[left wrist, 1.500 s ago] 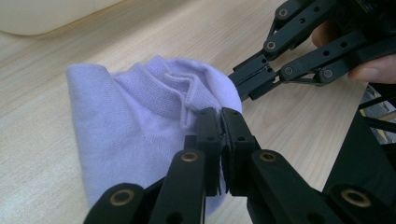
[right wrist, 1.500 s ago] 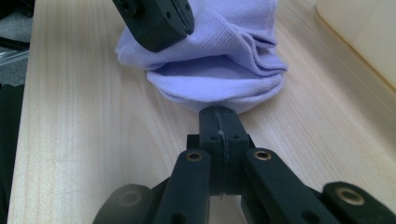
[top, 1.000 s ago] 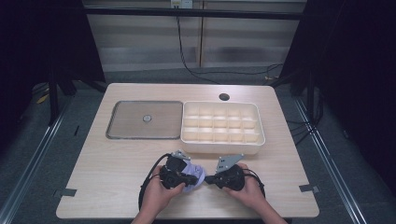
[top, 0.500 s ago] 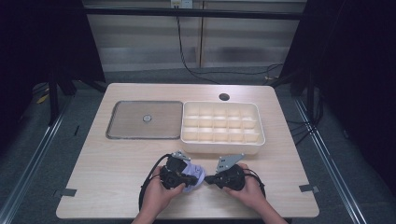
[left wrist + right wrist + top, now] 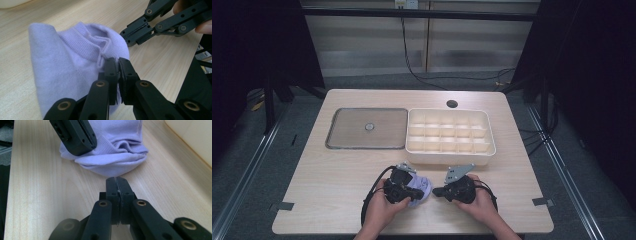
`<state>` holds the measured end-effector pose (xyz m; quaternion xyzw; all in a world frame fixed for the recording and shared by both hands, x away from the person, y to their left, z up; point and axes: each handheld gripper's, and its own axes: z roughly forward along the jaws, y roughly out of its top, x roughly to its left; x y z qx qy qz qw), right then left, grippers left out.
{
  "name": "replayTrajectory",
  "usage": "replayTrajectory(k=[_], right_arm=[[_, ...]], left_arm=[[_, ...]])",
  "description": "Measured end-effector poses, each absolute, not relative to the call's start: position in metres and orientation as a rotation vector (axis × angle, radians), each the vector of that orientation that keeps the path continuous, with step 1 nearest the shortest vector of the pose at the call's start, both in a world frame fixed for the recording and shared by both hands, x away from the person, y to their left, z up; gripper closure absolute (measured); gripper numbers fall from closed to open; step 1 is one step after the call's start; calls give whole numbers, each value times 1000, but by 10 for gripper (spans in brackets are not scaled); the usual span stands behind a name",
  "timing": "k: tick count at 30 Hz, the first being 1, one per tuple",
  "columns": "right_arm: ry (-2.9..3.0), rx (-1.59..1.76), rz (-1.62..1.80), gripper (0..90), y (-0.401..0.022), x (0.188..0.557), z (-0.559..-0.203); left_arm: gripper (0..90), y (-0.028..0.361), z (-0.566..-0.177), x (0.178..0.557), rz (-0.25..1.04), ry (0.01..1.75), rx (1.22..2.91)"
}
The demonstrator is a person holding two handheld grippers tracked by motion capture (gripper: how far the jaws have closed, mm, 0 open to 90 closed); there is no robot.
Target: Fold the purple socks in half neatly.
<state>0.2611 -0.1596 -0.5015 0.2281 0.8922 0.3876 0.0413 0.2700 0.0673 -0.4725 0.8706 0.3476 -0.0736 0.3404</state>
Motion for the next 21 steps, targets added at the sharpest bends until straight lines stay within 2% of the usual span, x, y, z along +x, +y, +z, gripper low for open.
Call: replayTrajectory(k=[7, 15, 21], right_arm=[[2733, 699, 1196, 892, -160, 261, -502], [2733, 696, 1202, 893, -159, 262, -502], [2734, 700, 1204, 893, -160, 262, -502]], left_arm=[[845, 68, -472, 270, -196, 885, 2284], [788, 67, -467, 270, -202, 884, 2278], [786, 74, -461, 275, -209, 893, 2264]])
